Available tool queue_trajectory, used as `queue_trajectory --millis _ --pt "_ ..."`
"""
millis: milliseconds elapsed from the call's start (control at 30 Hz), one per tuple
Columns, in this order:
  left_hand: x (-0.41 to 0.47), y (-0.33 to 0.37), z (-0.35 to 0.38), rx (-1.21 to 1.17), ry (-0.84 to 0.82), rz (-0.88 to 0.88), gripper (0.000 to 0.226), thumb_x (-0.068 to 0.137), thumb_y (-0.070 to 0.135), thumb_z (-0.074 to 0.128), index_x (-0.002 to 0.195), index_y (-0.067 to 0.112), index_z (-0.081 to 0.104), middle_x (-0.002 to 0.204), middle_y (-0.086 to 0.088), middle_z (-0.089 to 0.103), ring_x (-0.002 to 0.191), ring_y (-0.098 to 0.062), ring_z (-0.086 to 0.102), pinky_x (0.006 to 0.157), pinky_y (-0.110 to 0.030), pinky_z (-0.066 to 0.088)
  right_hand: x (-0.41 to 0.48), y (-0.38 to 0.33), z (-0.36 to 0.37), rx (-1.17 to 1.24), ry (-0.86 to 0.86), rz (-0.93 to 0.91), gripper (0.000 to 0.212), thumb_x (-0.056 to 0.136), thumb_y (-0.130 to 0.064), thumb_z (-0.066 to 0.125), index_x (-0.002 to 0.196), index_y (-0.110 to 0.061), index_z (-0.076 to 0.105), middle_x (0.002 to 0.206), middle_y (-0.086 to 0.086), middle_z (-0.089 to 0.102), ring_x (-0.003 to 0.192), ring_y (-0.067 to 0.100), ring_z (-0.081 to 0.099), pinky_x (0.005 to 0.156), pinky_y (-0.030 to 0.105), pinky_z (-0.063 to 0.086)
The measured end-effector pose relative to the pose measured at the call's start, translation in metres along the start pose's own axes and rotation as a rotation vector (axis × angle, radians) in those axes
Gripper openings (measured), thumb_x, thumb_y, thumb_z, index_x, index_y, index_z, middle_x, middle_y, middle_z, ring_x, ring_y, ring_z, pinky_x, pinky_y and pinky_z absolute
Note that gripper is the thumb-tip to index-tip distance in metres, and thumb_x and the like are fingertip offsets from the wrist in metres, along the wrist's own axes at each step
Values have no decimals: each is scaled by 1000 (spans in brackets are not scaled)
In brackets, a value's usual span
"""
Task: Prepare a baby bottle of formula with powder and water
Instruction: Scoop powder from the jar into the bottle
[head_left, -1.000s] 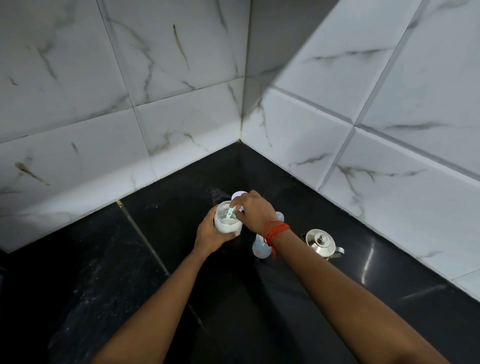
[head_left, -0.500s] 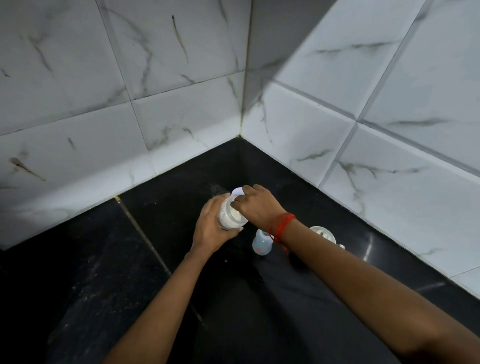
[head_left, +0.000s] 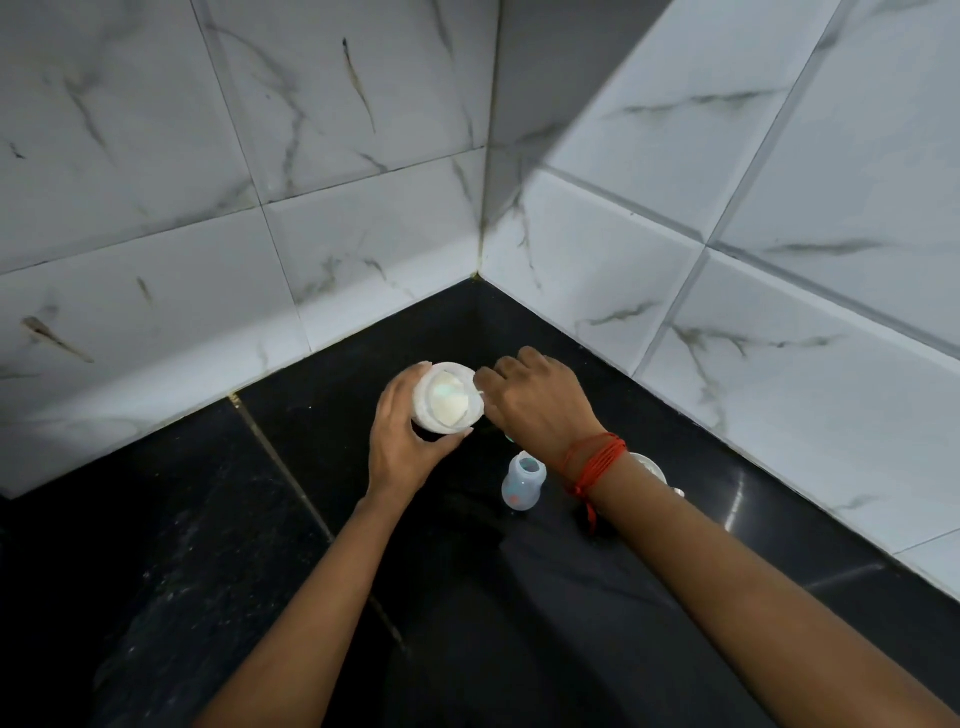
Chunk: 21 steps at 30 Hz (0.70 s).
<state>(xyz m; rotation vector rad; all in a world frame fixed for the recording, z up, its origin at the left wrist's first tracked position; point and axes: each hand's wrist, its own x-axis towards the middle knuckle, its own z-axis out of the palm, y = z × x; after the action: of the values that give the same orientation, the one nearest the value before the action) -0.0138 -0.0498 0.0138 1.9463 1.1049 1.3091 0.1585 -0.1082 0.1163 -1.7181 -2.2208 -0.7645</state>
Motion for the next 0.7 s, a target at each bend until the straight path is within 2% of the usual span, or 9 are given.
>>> queue_trajectory --millis 100,200,300,500,700 --pt "-3 1 -1 1 32 5 92 65 26 101 144 13 54 148 2 56 137 -14 53 112 -41 47 -3 -1 -3 68 30 46 6 79 -22 73 76 -19 70 66 -3 61 67 21 56 49 27 43" --pt "-7 4 0 -34 71 22 90 67 24 101 142 11 54 148 1 56 137 -16 54 110 -37 49 -6 -6 0 144 62 78 9 79 -28 79 76 -21 75 70 -4 65 74 19 60 53 22 38" --pt "-11 3 2 -36 57 12 90 67 26 101 142 10 54 148 1 55 137 -15 54 110 -41 50 -8 -12 6 147 39 85 14 76 -33 83 75 -21 77 70 -4 65 75 19 60 53 24 45" --pt "-12 3 4 -53 60 53 88 67 22 101 141 8 54 148 -3 56 138 -20 54 110 -47 50 -13 -13 14 41 38 58 9 73 -17 80 71 -21 72 80 0 58 79 21 54 59 29 47" --pt "-8 6 5 -32 47 98 86 69 22 100 141 9 54 149 -3 56 139 -19 53 112 -44 49 -8 -13 5 13 38 148 24 75 -39 83 65 -20 72 81 1 54 78 21 53 62 30 44"
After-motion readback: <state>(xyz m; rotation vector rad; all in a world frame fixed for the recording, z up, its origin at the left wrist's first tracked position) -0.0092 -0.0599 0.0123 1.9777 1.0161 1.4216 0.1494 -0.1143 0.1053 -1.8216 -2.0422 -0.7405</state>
